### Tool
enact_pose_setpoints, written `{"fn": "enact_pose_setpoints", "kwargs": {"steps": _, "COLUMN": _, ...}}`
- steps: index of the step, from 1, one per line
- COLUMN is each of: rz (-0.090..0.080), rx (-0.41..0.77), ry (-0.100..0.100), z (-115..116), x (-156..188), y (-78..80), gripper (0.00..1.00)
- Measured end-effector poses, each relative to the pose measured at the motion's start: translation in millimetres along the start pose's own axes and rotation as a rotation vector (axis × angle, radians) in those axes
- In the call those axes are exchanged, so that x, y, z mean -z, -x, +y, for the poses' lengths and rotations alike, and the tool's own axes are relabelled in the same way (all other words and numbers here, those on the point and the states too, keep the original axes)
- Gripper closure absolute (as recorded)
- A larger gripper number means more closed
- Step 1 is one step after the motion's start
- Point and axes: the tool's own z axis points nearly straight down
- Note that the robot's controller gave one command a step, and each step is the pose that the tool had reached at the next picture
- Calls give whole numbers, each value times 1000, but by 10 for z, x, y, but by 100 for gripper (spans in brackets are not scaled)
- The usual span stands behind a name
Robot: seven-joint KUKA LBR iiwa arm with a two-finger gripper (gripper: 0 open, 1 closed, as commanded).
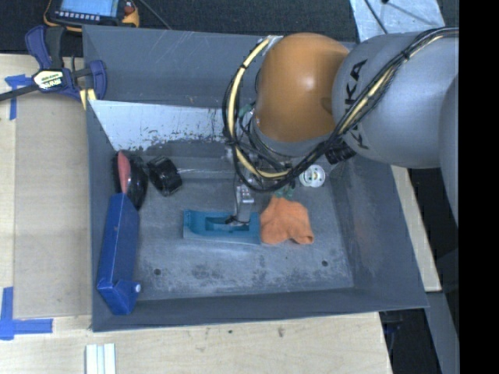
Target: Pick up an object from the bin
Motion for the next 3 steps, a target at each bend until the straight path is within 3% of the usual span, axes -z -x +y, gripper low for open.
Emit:
{"fn": "enact_pose_setpoints", "kwargs": {"steps": 2, "rz": -8, "rx": -1, "ry": 1, "z": -3, "x": 47, "y": 15, "gripper": 0}}
{"fn": "enact_pose_setpoints", "kwargs": {"steps": 3, "rz": -15, "rx": 156, "ry": 1, "z": 3, "x": -480, "y": 42, "gripper": 0}}
